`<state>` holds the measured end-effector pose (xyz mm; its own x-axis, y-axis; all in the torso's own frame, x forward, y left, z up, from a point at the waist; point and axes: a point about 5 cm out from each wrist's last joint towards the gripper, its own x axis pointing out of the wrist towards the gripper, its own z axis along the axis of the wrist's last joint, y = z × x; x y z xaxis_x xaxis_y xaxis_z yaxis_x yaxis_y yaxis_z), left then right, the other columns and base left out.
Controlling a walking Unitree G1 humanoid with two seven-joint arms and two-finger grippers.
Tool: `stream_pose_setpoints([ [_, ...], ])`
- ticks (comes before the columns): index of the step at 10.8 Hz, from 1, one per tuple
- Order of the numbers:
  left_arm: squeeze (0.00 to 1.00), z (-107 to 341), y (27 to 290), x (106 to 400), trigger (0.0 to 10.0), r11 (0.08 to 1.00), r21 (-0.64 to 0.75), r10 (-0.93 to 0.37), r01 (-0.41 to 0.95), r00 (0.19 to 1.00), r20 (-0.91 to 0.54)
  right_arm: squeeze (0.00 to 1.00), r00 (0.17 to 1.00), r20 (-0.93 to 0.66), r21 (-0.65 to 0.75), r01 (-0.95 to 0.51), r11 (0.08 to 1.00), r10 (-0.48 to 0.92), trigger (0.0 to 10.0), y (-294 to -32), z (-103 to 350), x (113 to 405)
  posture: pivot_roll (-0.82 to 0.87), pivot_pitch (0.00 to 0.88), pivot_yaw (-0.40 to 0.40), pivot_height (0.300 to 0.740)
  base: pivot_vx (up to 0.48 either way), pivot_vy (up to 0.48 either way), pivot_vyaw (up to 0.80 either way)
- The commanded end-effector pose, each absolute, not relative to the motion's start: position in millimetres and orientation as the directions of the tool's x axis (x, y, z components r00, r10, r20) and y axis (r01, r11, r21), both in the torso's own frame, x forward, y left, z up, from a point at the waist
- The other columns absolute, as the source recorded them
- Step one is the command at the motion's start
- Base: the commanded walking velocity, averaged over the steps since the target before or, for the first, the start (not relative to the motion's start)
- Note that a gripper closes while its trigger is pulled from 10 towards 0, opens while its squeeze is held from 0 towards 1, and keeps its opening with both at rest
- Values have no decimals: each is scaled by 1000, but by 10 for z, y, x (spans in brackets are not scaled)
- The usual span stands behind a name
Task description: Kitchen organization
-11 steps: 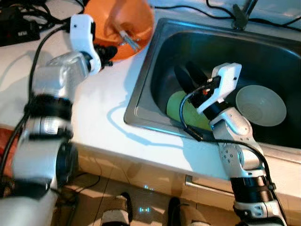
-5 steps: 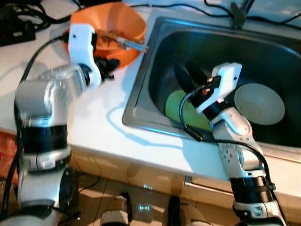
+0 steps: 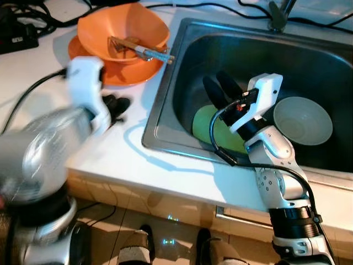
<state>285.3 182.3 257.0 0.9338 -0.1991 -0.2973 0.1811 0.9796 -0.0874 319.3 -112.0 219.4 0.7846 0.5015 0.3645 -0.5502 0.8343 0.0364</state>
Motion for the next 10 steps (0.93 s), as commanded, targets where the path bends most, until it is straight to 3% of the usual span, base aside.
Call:
stream_pose_setpoints([
  [1, 0, 2485, 1883, 2805, 10000, 986, -88, -163, 142, 928, -335, 0, 797, 334, 58, -550, 833, 503, 10000, -1157, 2095, 3201, 320, 285, 2, 740, 0, 0, 0],
  [2, 0, 2665, 1765, 2809, 10000, 979, -76, -203, 191, 956, -212, 0, 795, 333, 60, -554, 830, 507, 10000, -1141, 2088, 3214, 319, 277, 1, 740, 0, 0, 0],
  [6, 0, 2994, 1664, 2762, 10000, 968, -33, -253, 251, 962, -100, 0, 792, 332, 59, -560, 826, 513, 10000, -1135, 2078, 3213, 313, 263, -2, 740, 0, 0, 0],
  [10, 0, 2831, 1821, 2858, 10000, 980, 65, -176, 189, 971, -163, 0, 788, 330, 52, -565, 823, 520, 10000, -1129, 2084, 3236, 309, 260, -15, 740, 0, 0, 0],
])
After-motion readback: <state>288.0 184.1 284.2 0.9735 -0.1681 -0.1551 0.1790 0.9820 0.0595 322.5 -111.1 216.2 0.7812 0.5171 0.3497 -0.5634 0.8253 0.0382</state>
